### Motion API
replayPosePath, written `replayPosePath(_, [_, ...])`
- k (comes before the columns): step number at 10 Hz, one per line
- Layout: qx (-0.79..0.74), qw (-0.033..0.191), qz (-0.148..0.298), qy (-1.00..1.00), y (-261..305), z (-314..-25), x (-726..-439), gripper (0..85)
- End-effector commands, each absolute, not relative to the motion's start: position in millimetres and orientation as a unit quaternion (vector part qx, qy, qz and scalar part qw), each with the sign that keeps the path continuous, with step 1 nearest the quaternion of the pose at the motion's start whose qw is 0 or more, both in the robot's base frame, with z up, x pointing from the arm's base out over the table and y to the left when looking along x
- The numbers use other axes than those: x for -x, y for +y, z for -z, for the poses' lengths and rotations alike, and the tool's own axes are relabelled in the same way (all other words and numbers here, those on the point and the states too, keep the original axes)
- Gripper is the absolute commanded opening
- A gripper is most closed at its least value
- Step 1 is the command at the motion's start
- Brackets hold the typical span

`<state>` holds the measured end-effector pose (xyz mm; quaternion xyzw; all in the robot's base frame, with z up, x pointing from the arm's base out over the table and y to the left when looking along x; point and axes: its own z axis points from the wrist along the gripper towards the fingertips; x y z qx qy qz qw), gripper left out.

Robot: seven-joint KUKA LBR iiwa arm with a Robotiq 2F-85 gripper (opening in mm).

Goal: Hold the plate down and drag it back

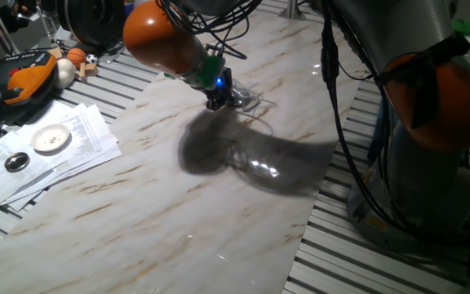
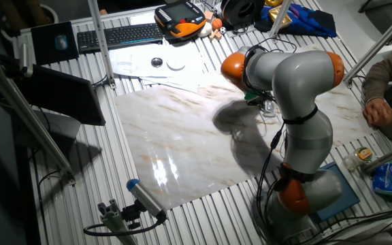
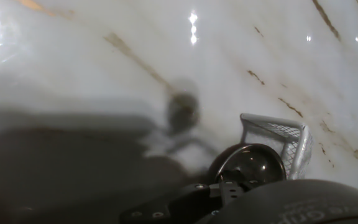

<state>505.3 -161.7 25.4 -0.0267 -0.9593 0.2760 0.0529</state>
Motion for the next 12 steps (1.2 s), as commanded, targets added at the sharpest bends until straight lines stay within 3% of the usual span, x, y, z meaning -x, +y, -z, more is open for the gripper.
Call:
replayPosePath(1, [0.027,0.054,-0.275,-0.96,-160.8,-24.3,-504.9,0.0])
replayPosePath(12, [0.033,0.06,-0.262,-0.963,-153.9,-27.2,-507.6,0.0])
